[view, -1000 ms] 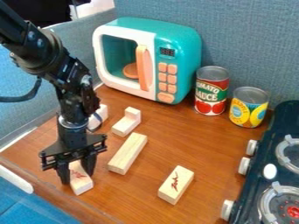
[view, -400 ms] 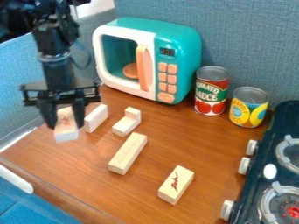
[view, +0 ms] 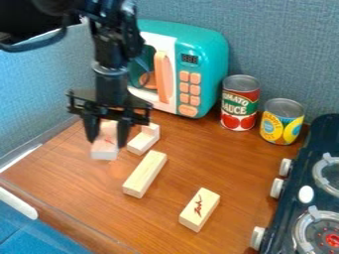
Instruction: Place rectangle block on top of another block
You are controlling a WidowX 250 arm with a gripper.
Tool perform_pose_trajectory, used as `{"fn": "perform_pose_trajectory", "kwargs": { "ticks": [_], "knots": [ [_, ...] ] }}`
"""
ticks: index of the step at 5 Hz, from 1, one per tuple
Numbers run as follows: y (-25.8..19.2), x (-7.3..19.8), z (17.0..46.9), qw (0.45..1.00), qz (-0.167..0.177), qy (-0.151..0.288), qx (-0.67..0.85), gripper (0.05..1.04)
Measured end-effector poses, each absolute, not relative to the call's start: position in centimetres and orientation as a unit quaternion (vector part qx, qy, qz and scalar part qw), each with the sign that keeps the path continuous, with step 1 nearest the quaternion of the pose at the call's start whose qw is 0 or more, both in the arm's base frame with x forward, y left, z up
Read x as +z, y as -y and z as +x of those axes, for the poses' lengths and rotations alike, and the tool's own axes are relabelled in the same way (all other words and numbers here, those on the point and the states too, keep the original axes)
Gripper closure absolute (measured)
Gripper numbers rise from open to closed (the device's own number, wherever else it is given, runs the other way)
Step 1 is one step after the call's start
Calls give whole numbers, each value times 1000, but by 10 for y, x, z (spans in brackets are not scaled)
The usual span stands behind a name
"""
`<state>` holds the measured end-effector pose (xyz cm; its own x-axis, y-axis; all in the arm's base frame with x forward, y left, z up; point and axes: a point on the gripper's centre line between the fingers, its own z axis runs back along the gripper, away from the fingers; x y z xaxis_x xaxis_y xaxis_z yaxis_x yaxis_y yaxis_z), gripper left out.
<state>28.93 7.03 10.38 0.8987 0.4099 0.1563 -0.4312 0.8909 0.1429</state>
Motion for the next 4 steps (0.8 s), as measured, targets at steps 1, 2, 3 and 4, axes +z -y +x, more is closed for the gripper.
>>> {"fn": "perform_pose_trajectory", "kwargs": {
  "ticks": [1, 2, 3, 4],
  "knots": [
    [-54, 94, 298, 977, 84, 59, 185, 549],
    [-48, 79, 304, 982, 64, 51, 170, 549],
    [-45, 68, 308, 987, 55, 44, 143, 549],
    [-45, 52, 315, 990, 54, 29, 125, 549]
  ]
}}
